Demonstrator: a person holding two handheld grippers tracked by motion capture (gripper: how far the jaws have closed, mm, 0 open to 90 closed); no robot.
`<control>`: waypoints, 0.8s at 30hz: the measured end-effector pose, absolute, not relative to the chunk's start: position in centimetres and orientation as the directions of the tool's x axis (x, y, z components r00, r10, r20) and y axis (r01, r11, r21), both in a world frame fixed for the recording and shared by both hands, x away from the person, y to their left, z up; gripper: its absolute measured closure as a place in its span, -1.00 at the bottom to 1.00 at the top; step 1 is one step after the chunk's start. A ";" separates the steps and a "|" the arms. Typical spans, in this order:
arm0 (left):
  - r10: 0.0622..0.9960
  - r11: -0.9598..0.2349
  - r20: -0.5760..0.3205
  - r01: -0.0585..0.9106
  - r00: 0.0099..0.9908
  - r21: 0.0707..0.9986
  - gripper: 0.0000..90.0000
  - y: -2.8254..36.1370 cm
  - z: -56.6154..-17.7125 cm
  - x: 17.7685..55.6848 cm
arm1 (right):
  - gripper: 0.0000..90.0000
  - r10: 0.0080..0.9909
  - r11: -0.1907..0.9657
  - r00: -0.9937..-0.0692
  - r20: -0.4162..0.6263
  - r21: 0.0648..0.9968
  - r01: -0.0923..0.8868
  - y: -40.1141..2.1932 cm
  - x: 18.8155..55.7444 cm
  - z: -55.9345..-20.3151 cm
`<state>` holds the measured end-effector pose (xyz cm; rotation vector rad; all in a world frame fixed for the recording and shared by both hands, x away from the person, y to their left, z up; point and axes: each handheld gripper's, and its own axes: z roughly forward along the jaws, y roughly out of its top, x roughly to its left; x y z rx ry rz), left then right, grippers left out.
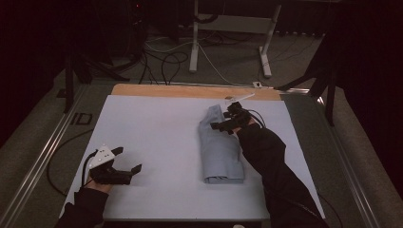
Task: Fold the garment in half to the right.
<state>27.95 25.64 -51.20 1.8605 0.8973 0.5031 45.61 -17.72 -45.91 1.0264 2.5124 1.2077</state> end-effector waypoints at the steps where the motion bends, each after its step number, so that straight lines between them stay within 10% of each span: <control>1: 0.765 -0.255 -0.042 0.363 0.642 0.896 -0.98 25.6 -51.2 27.9 | -0.69 0.645 0.430 -0.752 0.138 0.747 0.507 -17.8 45.3 -45.8; 24: 0.760 -0.256 -0.038 0.353 0.649 0.900 -0.98 25.6 -51.0 27.7 | -0.70 0.539 0.442 -0.835 0.109 0.807 0.391 -19.8 35.7 -45.1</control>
